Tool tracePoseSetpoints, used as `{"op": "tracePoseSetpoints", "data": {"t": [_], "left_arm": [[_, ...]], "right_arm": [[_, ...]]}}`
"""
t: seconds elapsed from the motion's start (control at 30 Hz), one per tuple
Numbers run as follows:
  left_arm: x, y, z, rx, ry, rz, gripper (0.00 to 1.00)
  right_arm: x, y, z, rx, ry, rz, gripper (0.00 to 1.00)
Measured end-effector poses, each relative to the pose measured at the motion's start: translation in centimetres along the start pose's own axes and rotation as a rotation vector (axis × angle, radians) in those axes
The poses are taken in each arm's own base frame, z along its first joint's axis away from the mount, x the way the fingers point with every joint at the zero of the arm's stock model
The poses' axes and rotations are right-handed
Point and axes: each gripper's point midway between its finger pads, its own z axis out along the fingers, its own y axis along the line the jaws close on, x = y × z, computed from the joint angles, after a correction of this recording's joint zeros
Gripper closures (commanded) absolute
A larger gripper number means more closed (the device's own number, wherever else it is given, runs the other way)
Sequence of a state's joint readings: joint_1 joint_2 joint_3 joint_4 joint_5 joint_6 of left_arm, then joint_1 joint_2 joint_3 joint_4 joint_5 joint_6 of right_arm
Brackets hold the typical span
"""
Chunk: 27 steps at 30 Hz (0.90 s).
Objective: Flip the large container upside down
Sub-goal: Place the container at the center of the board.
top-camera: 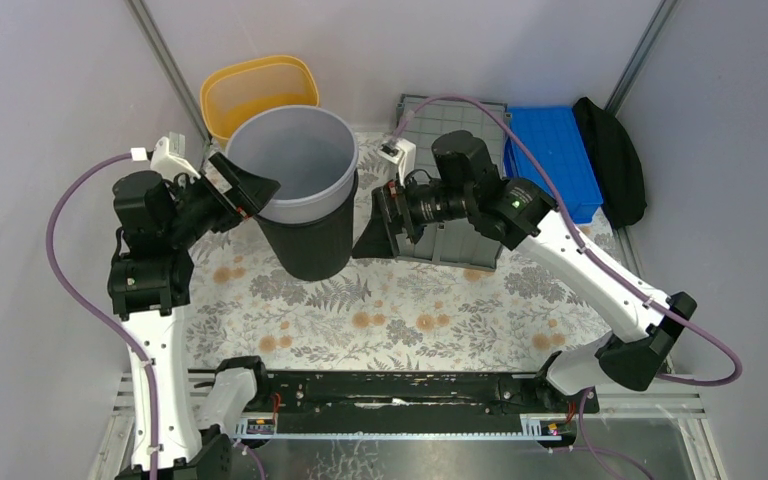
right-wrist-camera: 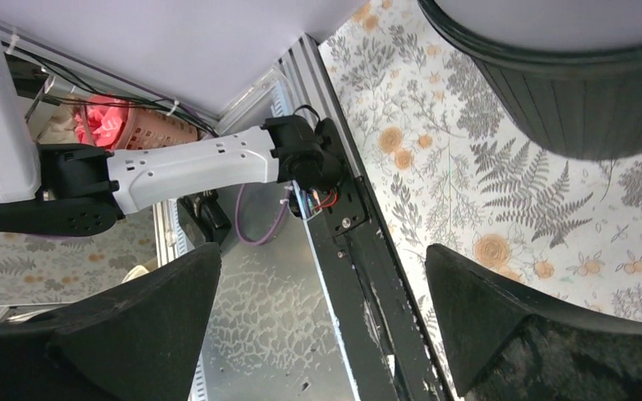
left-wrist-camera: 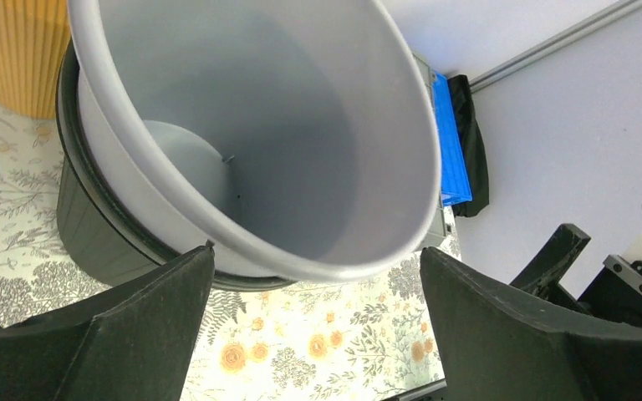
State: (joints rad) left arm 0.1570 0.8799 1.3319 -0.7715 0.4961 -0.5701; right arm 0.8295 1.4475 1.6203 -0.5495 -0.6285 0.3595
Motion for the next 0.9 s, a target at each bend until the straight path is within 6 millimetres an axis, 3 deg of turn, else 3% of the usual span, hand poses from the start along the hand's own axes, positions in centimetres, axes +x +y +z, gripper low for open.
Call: {"op": "tracePoseSetpoints", "data": {"t": [0.23, 0.53, 0.73, 0.9], "left_arm": [[-1.9, -3.0, -1.0, 0.068, -0.041, 0.061, 0.00], [-4.4, -5.1, -0.4, 0.105, -0.056, 0.092, 0.00], [-6.4, -6.0, 1.3, 0.101, -0.046, 0.105, 0.00], [-8.2, -6.1, 2.1, 0.068, -0.065, 0.103, 0.00]], "right_arm": [[-2.8, 1.8, -0.7, -0.027, -0.058, -0.051, 0.01], [-7.9, 3.4, 1.8, -0.112, -0.081, -0.038, 0.01], [-8.0, 1.8, 4.0, -0.099, -0.042, -0.008, 0.01], [-8.1, 1.0, 4.6, -0.082, -0.029, -0.037, 0.07]]}}
